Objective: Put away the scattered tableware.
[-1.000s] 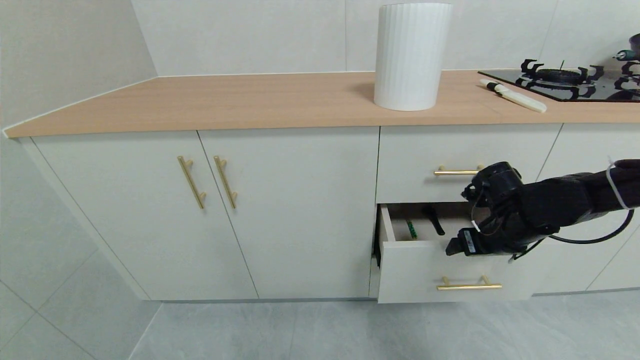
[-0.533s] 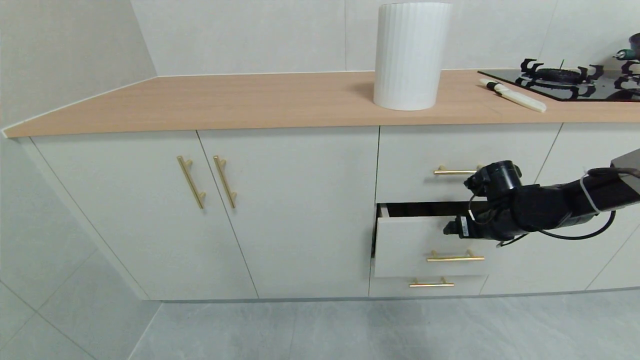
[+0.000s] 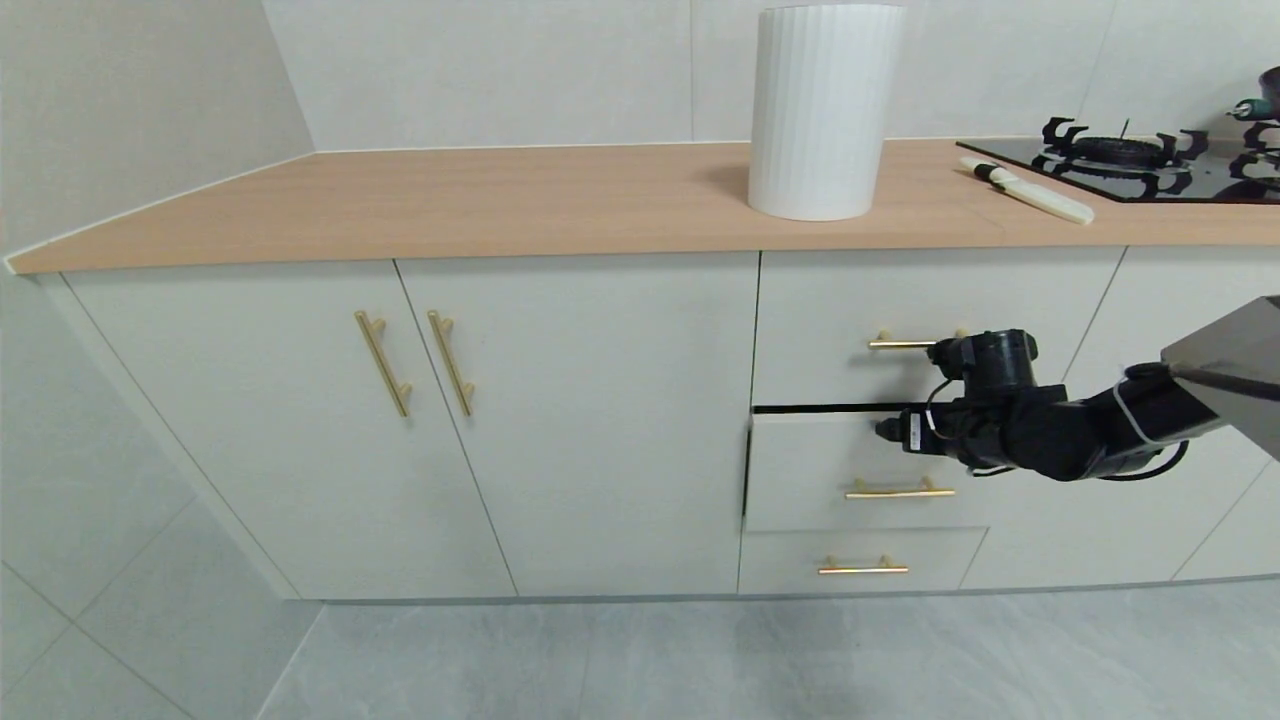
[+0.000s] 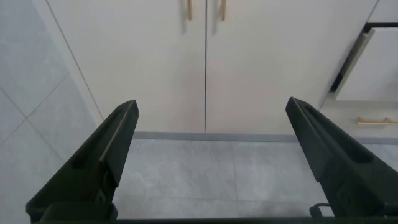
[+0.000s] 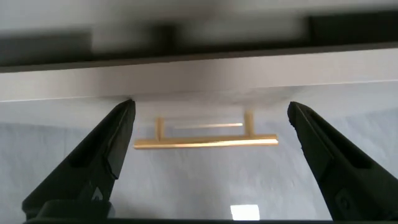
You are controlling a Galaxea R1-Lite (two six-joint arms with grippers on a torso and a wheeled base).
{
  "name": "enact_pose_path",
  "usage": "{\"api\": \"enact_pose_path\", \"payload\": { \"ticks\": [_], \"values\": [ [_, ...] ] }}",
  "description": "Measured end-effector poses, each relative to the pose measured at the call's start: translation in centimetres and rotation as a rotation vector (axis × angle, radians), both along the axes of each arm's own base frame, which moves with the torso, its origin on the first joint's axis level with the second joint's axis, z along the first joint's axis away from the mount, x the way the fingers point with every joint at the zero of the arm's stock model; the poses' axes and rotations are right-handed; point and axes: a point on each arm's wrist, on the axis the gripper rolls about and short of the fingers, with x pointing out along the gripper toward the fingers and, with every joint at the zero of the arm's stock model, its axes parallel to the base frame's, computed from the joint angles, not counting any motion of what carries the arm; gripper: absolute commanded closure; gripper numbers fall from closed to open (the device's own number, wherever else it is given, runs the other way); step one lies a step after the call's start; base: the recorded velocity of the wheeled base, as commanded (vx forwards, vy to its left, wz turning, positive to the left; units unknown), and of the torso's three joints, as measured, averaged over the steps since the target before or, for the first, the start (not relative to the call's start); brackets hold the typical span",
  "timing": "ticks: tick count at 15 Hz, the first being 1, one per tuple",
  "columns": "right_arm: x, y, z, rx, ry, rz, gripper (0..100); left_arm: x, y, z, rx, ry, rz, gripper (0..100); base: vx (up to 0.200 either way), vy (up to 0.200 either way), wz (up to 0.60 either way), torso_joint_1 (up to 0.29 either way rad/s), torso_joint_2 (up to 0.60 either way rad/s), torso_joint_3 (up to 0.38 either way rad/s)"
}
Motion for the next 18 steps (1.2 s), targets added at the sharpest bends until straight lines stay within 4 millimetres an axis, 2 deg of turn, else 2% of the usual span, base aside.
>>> {"api": "enact_pose_path", "payload": {
  "ticks": [8, 12, 15, 18],
  "values": [
    [1.8, -0.3, -2.6, -0.019, -0.102, -0.073, 0, 0.0, 0.0, 0.0, 0.000, -0.001, 0.000, 0, 0.000, 0.000, 0.00, 0.000, 0.00, 0.000],
    [2.1, -0.3, -2.8, -0.021, -0.115, -0.082, 0, 0.0, 0.0, 0.0, 0.000, -0.001, 0.000, 0, 0.000, 0.000, 0.00, 0.000, 0.00, 0.000],
    [1.5, -0.5, -2.1, -0.019, -0.126, -0.089, 0, 0.0, 0.0, 0.0, 0.000, 0.000, 0.000, 0, 0.000, 0.000, 0.00, 0.000, 0.00, 0.000],
    [-1.6, -0.7, 0.3, -0.021, -0.119, -0.081, 0, 0.0, 0.0, 0.0, 0.000, 0.000, 0.000, 0, 0.000, 0.000, 0.00, 0.000, 0.00, 0.000]
  ]
}}
